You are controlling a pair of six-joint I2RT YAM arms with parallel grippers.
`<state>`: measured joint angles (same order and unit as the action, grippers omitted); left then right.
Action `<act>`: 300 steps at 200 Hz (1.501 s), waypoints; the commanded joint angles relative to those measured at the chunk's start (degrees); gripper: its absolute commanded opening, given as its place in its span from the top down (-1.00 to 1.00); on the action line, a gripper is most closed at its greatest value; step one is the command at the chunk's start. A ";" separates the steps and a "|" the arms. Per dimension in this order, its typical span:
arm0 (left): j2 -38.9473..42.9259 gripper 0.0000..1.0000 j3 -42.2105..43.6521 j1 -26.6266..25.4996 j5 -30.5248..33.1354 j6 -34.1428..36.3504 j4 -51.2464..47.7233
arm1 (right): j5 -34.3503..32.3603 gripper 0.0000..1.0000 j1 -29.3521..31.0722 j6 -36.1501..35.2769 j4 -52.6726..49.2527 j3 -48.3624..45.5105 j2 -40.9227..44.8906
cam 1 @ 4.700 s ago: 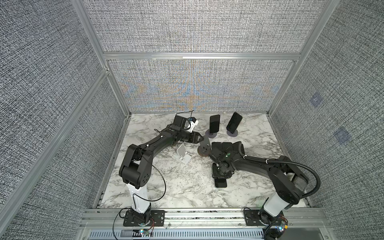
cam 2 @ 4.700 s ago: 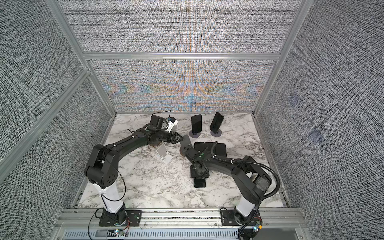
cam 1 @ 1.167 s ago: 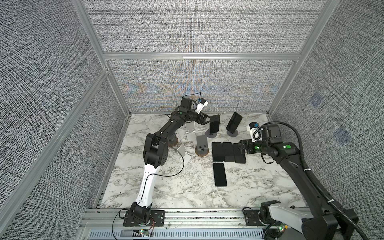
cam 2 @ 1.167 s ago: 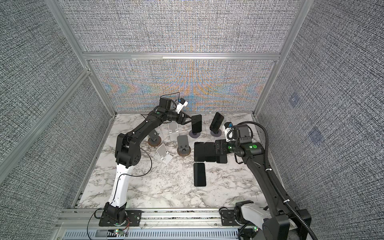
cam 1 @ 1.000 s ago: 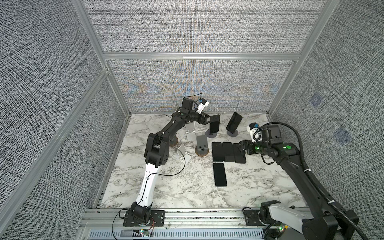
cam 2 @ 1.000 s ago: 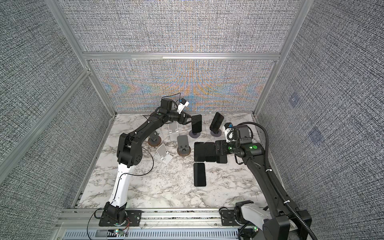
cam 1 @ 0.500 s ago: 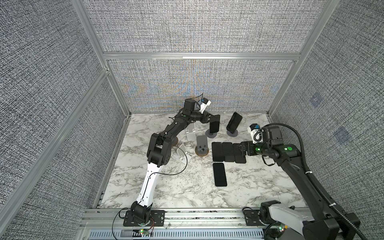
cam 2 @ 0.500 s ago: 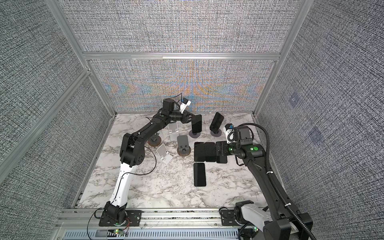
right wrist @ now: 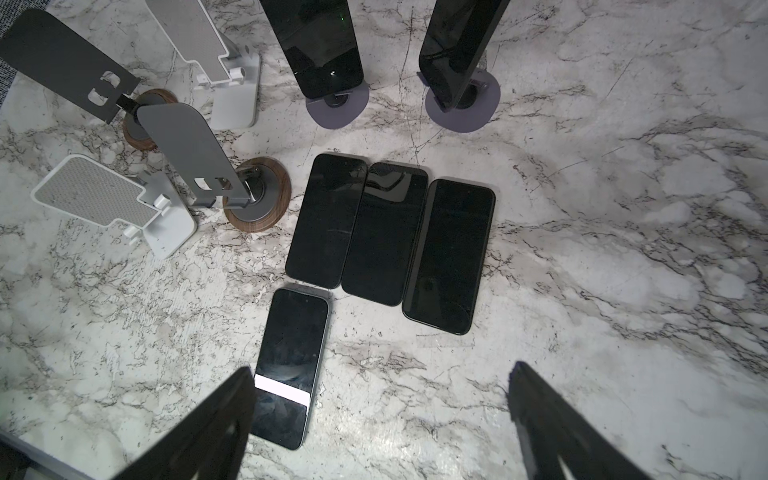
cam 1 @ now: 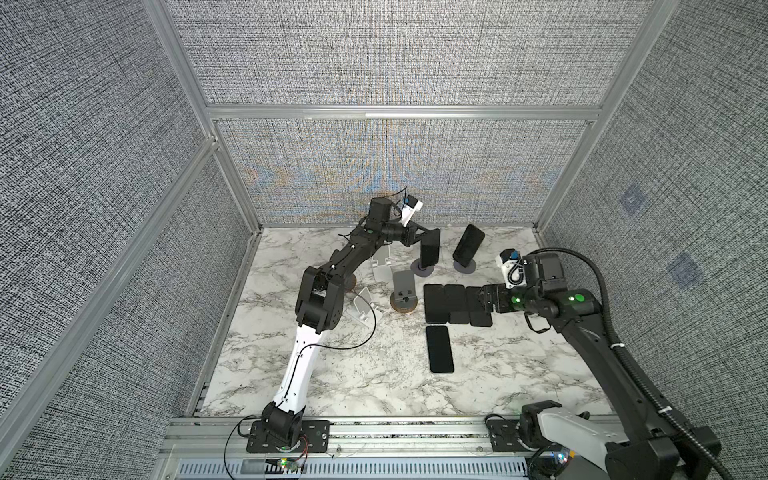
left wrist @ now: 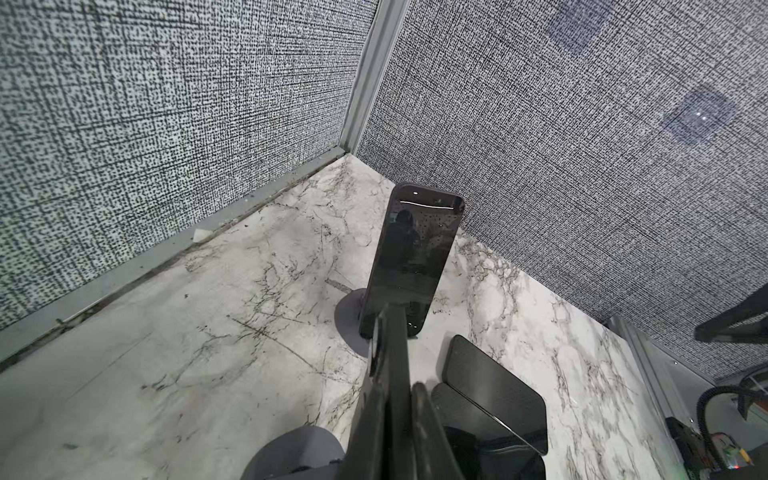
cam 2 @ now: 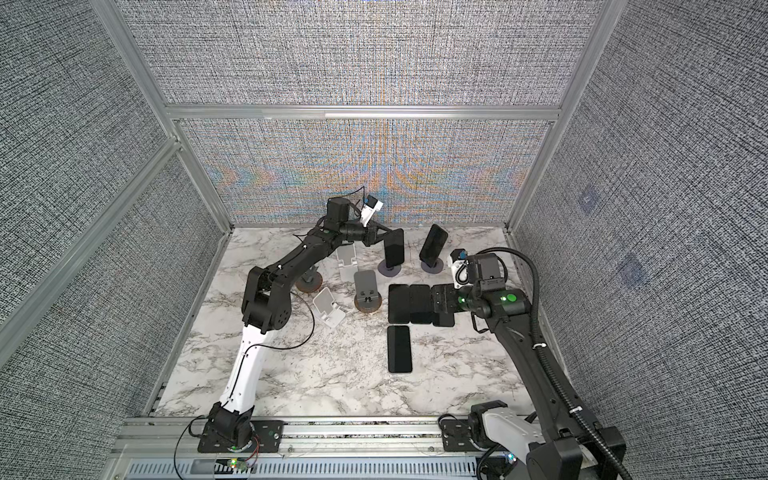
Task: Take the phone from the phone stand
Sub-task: 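Grasp the black phone on the far purple-based stand with the left gripper, then lift the phone off the stand while the right gripper reaches toward it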
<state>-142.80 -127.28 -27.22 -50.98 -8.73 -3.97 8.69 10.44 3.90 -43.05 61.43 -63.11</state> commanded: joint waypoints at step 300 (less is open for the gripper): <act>27.93 1.00 27.98 -3.81 1.44 -26.80 1.68 | 0.28 -0.85 15.66 2.83 10.77 15.20 -20.02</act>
<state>-116.11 -100.31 -31.14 -46.96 -32.69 -7.09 6.92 25.67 5.56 -35.59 75.68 -80.68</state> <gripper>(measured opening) 0.086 0.923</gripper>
